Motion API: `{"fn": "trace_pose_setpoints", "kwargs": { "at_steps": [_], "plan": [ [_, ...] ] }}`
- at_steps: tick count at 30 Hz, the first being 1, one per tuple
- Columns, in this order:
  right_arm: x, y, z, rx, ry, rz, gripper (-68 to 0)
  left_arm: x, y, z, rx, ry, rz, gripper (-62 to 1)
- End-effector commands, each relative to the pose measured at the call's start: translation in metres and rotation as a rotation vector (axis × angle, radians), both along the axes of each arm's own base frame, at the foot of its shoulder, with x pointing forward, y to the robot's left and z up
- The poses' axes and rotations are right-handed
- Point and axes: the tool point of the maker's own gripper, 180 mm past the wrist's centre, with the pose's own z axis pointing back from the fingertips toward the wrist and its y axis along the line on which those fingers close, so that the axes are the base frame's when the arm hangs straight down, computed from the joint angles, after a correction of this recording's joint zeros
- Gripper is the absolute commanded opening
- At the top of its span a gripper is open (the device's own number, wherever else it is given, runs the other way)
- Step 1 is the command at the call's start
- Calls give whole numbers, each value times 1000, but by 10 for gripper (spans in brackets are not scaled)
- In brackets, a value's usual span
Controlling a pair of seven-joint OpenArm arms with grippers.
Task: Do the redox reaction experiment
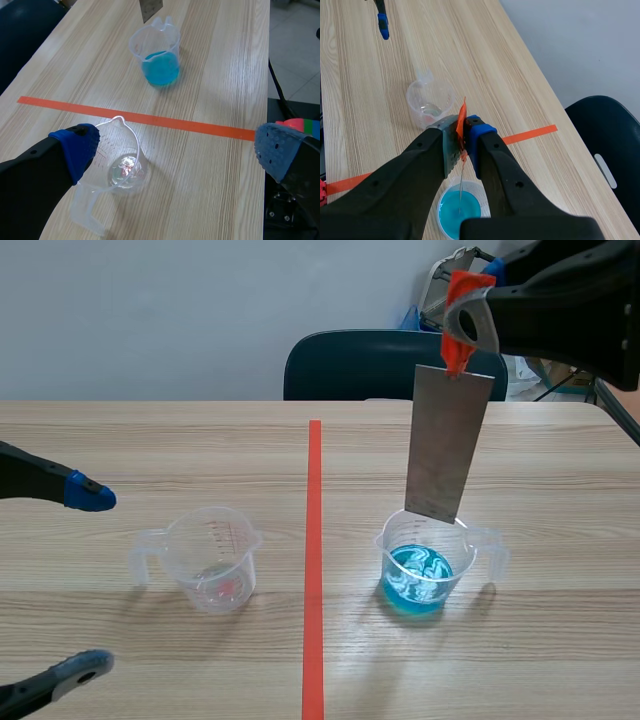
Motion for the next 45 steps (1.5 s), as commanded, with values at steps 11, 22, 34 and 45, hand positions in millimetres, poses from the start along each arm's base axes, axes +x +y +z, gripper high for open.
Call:
{"fn": "trace_pose_setpoints", "kwargs": {
  "at_steps": [11, 22, 34, 45],
  "plan": [
    [-1, 1, 10, 7, -33, 17, -669, 14, 0, 31, -83, -63, -14, 14],
    [-1, 1, 10, 7, -33, 17, -669, 27, 8, 39, -149, -38, 71, 14],
    [-1, 1, 10, 7, -33, 17, -669, 31, 9, 45, -192, -21, 104, 14],
    [-1, 1, 10, 7, -33, 17, -669, 31, 9, 43, -184, -21, 102, 14]
  ]
}}
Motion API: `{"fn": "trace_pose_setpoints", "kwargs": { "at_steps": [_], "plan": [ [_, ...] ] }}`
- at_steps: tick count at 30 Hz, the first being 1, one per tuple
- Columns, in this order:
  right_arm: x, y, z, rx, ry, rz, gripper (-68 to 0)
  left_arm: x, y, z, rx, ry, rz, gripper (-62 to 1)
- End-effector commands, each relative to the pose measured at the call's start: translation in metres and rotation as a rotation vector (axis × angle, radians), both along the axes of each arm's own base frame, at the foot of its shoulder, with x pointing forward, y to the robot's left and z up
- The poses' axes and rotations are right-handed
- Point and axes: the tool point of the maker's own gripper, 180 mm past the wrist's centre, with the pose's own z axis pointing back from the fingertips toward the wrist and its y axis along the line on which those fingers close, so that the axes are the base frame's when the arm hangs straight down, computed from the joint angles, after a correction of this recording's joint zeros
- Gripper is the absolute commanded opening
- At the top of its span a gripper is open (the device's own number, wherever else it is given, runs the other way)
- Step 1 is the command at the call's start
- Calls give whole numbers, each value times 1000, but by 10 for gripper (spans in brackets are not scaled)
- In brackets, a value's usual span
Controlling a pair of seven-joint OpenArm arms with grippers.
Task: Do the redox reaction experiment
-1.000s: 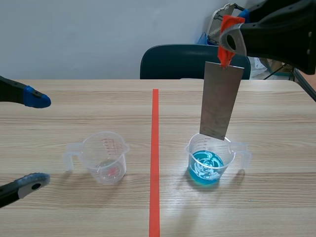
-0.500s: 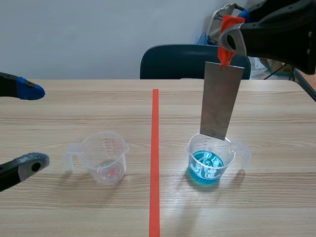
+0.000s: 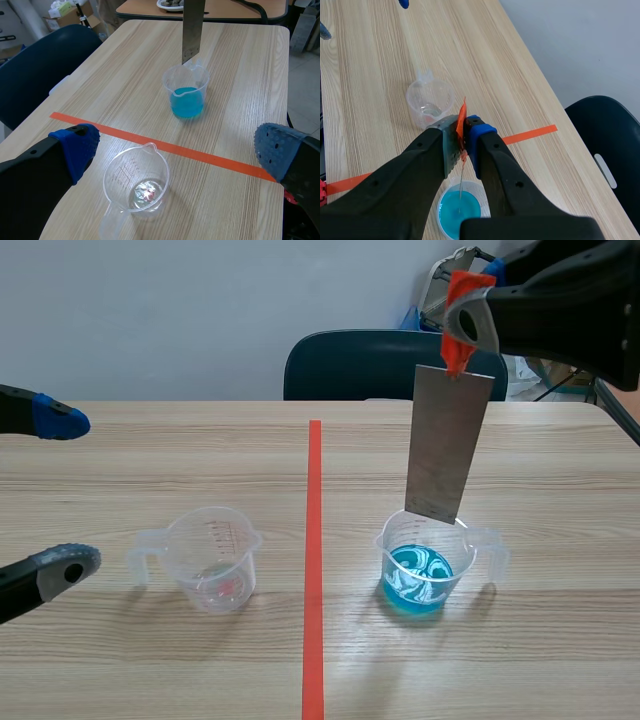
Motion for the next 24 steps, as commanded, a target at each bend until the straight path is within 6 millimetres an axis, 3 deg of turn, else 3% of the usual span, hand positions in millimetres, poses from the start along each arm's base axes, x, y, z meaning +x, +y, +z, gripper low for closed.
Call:
{"fn": "trace_pose_setpoints", "kwargs": {
  "at_steps": [1, 24],
  "plan": [
    [-1, 1, 10, 7, -33, 18, -669, 1, -1, 4, -19, -8, 5, 14],
    [-1, 1, 10, 7, -33, 18, -669, 1, 0, 3, -12, -4, 7, 14]
  ]
}}
